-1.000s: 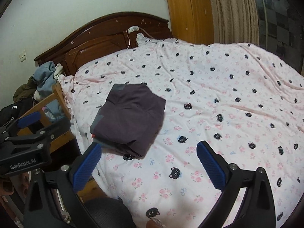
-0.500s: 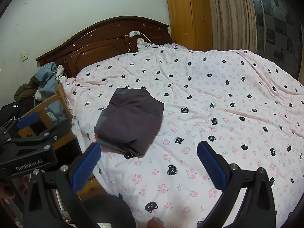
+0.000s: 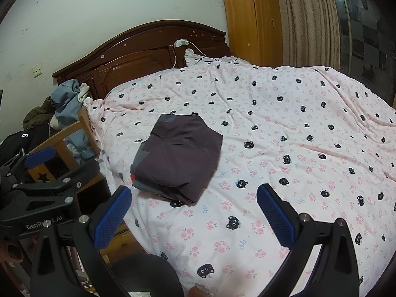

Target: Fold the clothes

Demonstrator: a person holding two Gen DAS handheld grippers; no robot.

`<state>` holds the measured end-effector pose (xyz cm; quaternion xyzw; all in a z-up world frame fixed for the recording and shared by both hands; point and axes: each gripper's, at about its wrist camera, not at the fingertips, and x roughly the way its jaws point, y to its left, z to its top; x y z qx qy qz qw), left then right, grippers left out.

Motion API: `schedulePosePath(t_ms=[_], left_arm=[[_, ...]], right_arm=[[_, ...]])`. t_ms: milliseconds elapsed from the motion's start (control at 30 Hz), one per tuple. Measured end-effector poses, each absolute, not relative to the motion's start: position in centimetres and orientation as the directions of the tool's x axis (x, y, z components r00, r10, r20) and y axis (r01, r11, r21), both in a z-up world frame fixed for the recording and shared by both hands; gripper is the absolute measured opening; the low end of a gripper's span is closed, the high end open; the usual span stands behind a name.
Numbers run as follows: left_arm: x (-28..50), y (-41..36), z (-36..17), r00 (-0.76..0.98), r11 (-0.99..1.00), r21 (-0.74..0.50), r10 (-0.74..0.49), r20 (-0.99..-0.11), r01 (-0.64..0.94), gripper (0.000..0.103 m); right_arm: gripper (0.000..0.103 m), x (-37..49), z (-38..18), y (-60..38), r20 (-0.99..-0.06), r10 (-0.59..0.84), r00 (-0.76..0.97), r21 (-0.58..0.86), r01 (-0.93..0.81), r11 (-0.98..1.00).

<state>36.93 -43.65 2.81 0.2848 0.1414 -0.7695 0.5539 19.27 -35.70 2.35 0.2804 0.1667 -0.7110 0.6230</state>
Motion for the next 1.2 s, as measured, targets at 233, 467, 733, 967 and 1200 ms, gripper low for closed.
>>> schedulePosePath(t_ms=[233, 467, 733, 967, 1200], left_arm=[[37.7, -43.5, 2.7, -0.211, -0.338, 0.102, -0.768, -0.604, 0.936, 0.103], [37.8, -43.4, 2.6, -0.213, -0.341, 0.100, -0.764, -0.609, 0.935, 0.103], [38.0, -43.4, 2.8, -0.205, -0.330, 0.102, -0.770, -0.604, 0.938, 0.102], [38.2, -43.0, 3.2, -0.218, -0.334, 0.089, -0.770, -0.600, 0.938, 0.103], [38.3, -42.9, 3.2, -0.213, -0.326, 0.090, -0.776, -0.593, 0.941, 0.103]], right_arm=[[0.103, 19.6, 2.5, -35.9, -0.605, -0.793, -0.072, 0.107, 0.980, -0.171], [0.103, 19.5, 2.8, -36.0, -0.602, -0.794, -0.083, 0.096, 0.980, -0.175], [0.103, 19.0, 2.9, -35.9, -0.600, -0.796, -0.084, 0.105, 0.977, -0.183], [0.103, 19.0, 3.1, -35.5, -0.598, -0.796, -0.089, 0.101, 0.977, -0.185], [0.103, 19.2, 3.6, -35.2, -0.588, -0.802, -0.105, 0.085, 0.978, -0.189]])
